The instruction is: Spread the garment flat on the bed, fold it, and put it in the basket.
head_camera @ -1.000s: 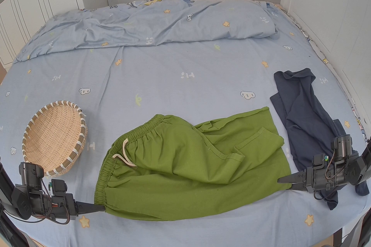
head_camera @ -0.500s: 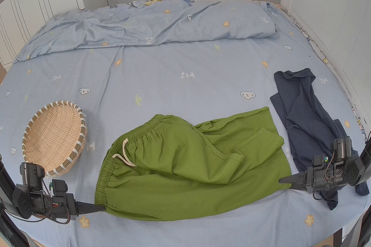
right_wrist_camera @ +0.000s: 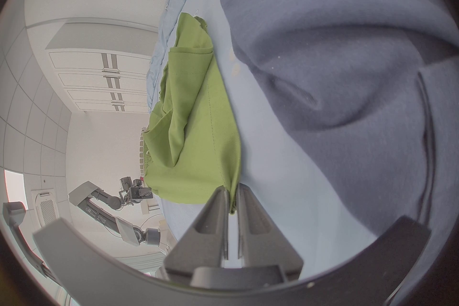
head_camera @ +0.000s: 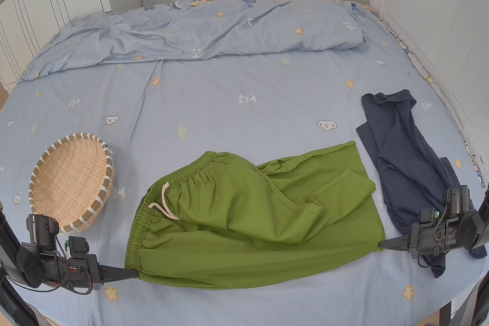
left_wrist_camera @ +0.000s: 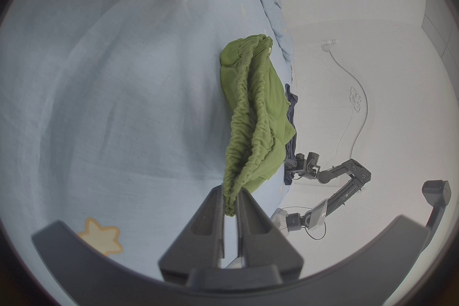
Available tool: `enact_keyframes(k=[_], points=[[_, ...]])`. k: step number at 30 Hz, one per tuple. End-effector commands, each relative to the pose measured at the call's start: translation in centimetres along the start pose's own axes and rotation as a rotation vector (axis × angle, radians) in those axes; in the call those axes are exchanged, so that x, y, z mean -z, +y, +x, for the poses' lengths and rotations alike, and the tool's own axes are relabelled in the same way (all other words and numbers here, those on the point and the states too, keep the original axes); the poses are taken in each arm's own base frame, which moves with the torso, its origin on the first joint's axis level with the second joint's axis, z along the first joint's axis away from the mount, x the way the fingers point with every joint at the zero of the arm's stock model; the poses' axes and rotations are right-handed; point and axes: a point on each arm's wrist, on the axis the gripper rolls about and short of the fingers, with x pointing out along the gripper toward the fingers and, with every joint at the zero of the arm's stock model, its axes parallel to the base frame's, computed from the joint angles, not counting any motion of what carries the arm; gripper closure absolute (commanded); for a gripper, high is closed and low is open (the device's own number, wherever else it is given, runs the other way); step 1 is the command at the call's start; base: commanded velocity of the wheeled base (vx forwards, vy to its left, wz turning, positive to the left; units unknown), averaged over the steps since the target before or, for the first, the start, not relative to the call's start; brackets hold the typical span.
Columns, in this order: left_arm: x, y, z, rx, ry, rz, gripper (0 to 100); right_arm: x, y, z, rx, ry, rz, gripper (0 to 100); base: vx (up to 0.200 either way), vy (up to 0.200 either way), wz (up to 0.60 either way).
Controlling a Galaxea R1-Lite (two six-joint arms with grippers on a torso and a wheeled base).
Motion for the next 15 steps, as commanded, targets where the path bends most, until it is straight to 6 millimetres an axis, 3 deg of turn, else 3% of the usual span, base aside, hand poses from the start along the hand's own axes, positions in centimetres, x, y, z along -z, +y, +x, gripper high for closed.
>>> enact_keyframes(k=[1,5,6,9,15], points=[[0.2,-0.4,-0.3,-0.003,-0.012,-0.007,100,0.7,1.4,-1.2,-0.009,-0.031,-0.036,100,0.0,0.0,0.0],[0.5,-1.2,-0.7,-0.003,-0.021,-0.02,100,1.4,3.1,-2.4,-0.021,-0.046,-0.075,100,0.0,0.0,0.0],[1.2,-1.4,-1.0,-0.015,-0.011,-0.068,100,2.2,4.4,-3.0,-0.026,-0.032,-0.086,100,0.0,0.0,0.0],[2.1,-1.5,-1.4,-0.043,0.005,-0.115,100,3.5,5.5,-3.8,-0.02,0.012,-0.061,100,0.0,0.0,0.0],[3.4,-1.4,-1.6,-0.101,0.035,-0.14,100,5.1,5.8,-4.6,0.005,0.062,-0.001,100,0.0,0.0,0.0]])
